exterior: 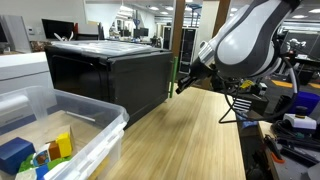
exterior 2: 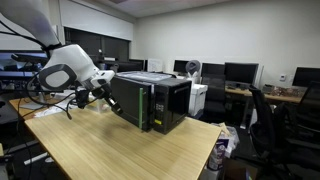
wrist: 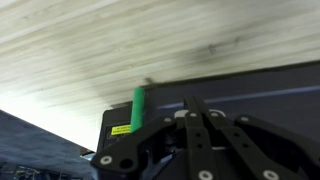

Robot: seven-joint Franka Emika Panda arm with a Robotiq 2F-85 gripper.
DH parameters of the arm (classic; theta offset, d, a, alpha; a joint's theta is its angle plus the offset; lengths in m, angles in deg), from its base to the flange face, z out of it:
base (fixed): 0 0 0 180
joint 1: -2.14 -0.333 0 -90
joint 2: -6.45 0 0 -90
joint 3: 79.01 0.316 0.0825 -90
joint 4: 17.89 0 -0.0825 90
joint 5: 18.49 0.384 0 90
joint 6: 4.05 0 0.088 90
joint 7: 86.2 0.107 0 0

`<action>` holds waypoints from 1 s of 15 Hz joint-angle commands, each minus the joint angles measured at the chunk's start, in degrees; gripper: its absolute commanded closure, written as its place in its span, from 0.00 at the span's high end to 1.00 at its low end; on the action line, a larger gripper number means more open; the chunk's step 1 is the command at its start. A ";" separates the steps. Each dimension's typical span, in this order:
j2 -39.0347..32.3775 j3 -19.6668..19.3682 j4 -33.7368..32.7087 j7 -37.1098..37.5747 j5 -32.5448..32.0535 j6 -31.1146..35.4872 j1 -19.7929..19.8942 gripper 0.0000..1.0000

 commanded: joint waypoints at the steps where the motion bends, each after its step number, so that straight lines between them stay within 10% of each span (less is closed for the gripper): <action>1: 1.99 1.00 -3.62 6.85 1.03 0.14 -0.95 0.00; 6: -0.61 -3.27 -16.91 5.35 7.05 -0.16 -2.25 0.00; 7: -7.42 0.08 -15.11 12.39 4.92 9.83 -2.55 0.00; 8: -3.65 -5.70 -19.64 4.71 9.90 0.21 -4.58 0.00; 14: -9.59 -19.35 -21.31 5.33 16.38 -0.13 -19.83 0.00; 15: -8.42 -18.41 -16.60 5.26 16.78 -0.20 -20.29 0.26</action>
